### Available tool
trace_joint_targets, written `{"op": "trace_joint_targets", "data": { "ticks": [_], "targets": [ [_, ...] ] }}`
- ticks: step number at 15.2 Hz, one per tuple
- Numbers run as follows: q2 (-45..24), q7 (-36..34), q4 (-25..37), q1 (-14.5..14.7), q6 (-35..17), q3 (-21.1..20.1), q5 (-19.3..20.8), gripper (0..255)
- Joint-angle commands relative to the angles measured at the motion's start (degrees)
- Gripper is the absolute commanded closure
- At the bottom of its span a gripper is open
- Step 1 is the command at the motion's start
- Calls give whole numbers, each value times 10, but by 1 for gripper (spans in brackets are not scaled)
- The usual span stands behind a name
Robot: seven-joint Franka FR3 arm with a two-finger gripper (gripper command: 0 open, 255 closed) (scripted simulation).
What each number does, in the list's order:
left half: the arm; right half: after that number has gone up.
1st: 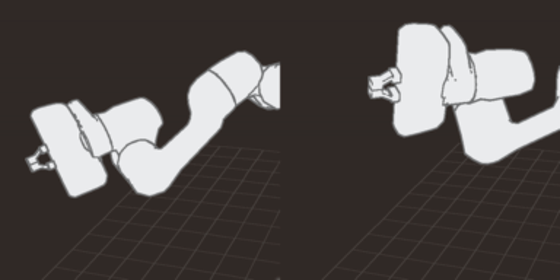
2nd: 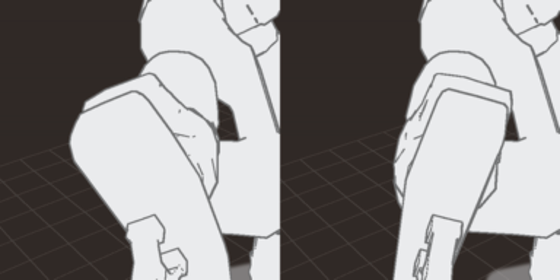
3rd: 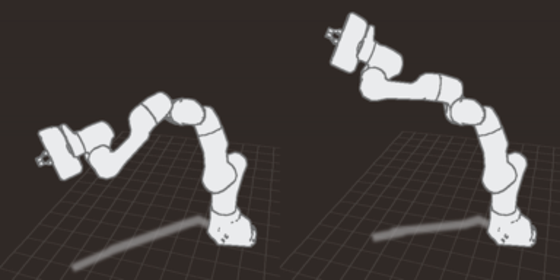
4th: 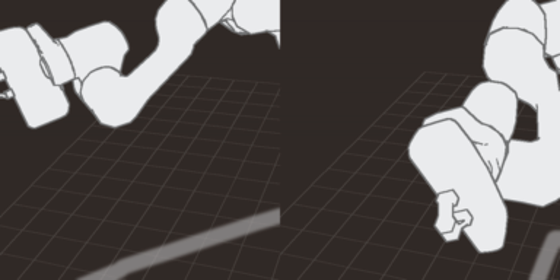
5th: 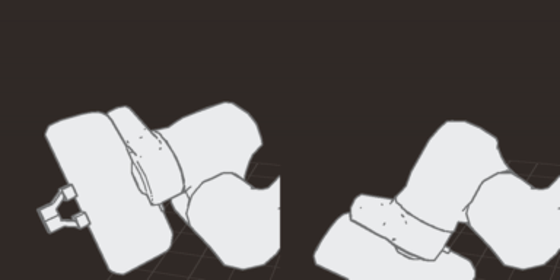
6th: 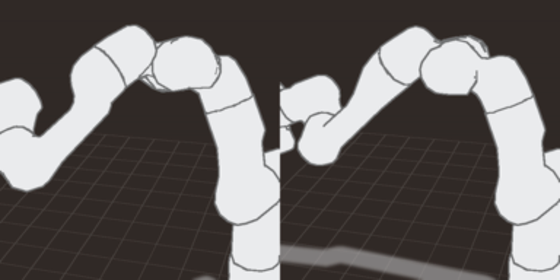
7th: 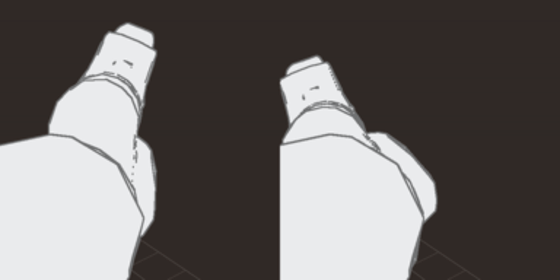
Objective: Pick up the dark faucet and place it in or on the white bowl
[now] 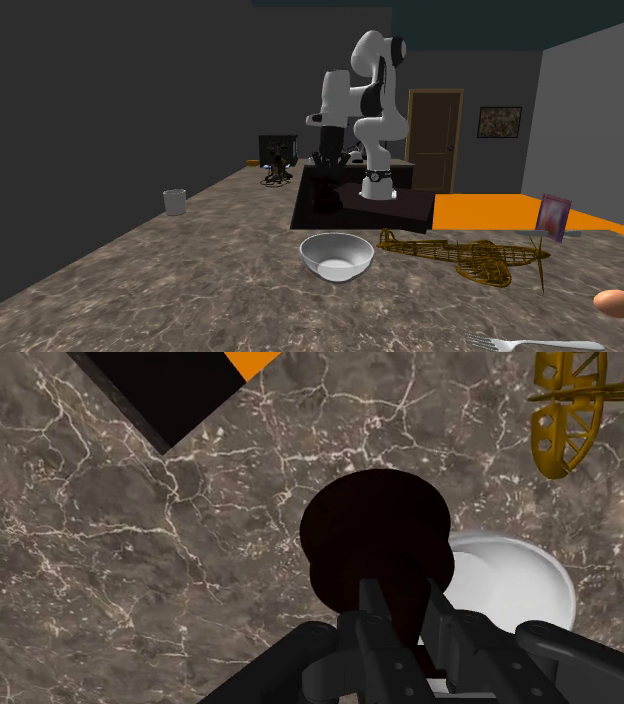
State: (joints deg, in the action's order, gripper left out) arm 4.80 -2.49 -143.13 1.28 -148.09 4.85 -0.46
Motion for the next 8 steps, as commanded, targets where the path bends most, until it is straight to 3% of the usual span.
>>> {"op": "trace_joint_targets", "data": {
  "ticks": [1,8],
  "targets": [
    [-13,-16,28,6,15,-8,2,255],
    [-100,-88,173,37,74,-40,14,255]
  ]
}}
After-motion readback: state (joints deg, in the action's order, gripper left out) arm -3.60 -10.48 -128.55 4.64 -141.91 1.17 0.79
